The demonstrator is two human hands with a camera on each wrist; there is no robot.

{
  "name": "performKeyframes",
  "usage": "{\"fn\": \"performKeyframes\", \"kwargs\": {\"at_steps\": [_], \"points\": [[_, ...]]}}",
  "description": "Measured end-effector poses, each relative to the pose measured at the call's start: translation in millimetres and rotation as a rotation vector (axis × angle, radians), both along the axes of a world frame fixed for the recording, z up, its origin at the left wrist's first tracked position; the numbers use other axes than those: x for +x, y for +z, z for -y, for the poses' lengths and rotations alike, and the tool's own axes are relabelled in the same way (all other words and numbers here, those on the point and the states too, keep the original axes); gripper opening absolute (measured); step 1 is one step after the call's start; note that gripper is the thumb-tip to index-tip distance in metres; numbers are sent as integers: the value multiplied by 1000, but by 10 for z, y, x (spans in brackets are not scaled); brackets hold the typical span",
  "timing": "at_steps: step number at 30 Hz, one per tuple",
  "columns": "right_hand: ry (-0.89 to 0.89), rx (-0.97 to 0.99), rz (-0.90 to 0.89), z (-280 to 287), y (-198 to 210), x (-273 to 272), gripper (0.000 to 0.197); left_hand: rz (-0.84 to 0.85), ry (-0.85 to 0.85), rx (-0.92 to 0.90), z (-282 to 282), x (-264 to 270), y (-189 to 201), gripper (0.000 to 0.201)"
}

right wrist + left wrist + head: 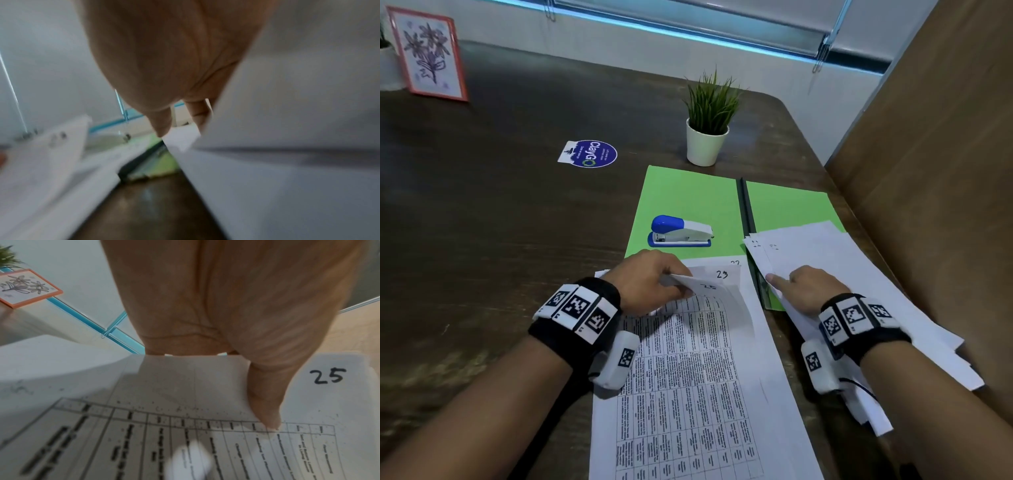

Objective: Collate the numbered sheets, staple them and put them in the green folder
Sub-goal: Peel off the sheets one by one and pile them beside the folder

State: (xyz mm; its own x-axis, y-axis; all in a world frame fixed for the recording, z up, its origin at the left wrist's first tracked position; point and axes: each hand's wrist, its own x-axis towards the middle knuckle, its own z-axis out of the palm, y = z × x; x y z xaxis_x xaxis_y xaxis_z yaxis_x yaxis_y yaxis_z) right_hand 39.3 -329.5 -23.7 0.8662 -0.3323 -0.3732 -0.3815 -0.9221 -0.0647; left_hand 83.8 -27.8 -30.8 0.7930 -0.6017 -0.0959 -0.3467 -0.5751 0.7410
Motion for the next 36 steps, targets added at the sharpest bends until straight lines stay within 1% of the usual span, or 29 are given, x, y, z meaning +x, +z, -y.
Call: {"fn": "performKeyframes", "kwargs": {"at_steps": [1, 2, 4, 5, 6, 7, 8, 10, 12, 14, 16, 18, 22, 27, 31, 33, 36], "points": [[19, 22, 41, -22, 35, -21, 58, -2, 1, -6, -1, 0, 1, 10], [28, 60, 121, -59, 76, -48, 54, -4, 2, -13, -1, -3, 2, 10], [30, 185, 363, -183, 121, -121, 46, 7, -1, -20, 14, -18, 13, 10], [33, 277, 464, -256, 120, -154, 39, 15, -1, -22, 24, -29, 17, 10], [28, 387, 516, -326, 99, -176, 30, 25, -4, -25, 32, -43, 22, 11], [23, 497, 521, -389, 62, -202, 22, 42, -12, -24, 39, -60, 28, 11], [18, 597, 485, -444, 14, -226, 29, 64, -26, -17, 44, -76, 33, 10], [-1, 782, 401, -503, -113, -280, 56, 79, -49, 12, 50, -90, 53, 6], [6, 898, 388, -533, -207, -349, 72, 50, -51, 24, 47, -102, 87, 6], [40, 975, 395, -542, -298, -405, 83, 41, -54, 25, 43, -112, 93, 12], [71, 1000, 380, -542, -347, -427, 91, 42, -61, 8, 52, -113, 77, 15], [80, 1002, 395, -534, -372, -427, 92, 24, -80, -2, 53, -108, 63, 18], [73, 1031, 457, -531, -371, -399, 82, -21, -118, -10, 30, -88, 76, 23], [53, 1108, 517, -559, -348, -415, 71, -43, -89, -77, 18, -75, 67, 20], [55, 1112, 531, -558, -354, -408, 72, -65, -80, -85, 23, -81, 56, 21], [58, 1119, 541, -557, -350, -409, 72, -65, -87, -88, 17, -90, 58, 24], [60, 1130, 562, -556, -345, -428, 61, -80, -99, -100, 3, -92, 63, 34]]}}
